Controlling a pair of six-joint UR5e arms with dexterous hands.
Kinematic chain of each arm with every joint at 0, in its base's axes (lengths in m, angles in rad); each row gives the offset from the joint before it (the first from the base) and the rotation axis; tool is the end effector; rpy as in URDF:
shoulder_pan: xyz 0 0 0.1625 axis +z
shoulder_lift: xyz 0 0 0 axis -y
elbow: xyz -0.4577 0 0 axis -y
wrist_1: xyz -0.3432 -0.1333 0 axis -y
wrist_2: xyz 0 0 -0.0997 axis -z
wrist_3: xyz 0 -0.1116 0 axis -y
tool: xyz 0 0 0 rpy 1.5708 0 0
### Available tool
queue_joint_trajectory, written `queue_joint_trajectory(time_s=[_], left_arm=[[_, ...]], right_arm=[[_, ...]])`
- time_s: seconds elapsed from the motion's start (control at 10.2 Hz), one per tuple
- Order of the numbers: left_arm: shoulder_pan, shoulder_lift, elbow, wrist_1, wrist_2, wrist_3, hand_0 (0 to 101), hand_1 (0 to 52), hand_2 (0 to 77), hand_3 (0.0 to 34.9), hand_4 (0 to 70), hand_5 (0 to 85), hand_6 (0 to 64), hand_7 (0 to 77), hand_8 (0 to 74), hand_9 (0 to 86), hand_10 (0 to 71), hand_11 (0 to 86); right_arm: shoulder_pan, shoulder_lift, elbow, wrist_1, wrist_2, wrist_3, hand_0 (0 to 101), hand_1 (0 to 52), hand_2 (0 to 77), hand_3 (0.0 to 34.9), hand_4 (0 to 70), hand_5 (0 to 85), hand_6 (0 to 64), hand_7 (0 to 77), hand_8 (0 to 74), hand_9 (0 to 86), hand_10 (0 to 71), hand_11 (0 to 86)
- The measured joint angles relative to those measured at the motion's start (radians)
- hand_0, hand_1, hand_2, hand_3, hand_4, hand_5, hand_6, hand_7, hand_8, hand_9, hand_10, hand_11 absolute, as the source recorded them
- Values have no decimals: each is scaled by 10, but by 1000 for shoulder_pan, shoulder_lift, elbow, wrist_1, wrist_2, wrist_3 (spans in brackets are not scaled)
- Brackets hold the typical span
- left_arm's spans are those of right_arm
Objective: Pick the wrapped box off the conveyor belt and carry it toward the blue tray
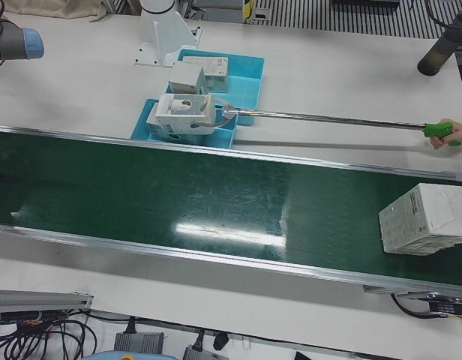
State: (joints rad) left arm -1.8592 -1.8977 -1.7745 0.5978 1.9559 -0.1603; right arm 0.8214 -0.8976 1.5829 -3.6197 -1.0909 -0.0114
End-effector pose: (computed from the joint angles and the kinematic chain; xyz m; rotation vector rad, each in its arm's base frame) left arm -0.2410 -0.4912 0.5287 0.2974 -2.0873 2.2417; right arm -0.3201 -0.6153 0.3803 -0.4016 -2.2984 1.9326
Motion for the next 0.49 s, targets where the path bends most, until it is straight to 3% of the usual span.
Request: queue_joint_trajectory(time_s=[0.1,0.2,0.3,0.49], left_arm=[[0,0,0,0,0,0,0,0,11,0,0,11,5,5,5,5,5,5],[0,0,0,0,0,0,0,0,11,0,0,11,5,5,5,5,5,5],[0,0,0,0,0,0,0,0,5,0,0,11,5,5,5,5,5,5],[0,0,0,0,0,0,0,0,5,0,0,11,5,5,5,5,5,5]], right_arm=[[-2,2,0,41,-1,-2,528,207,104,0,131,235,60,71,5,11,0,5],[-13,5,0,69,-3,-3,514,164,55,0,125,191,60,71,5,11,0,5],[-32,9,0,84,-3,-5,513,185,65,0,125,191,55,55,5,11,0,5],[-64,29,1,95,-3,-12,513,175,65,0,136,191,55,60,5,11,0,5]])
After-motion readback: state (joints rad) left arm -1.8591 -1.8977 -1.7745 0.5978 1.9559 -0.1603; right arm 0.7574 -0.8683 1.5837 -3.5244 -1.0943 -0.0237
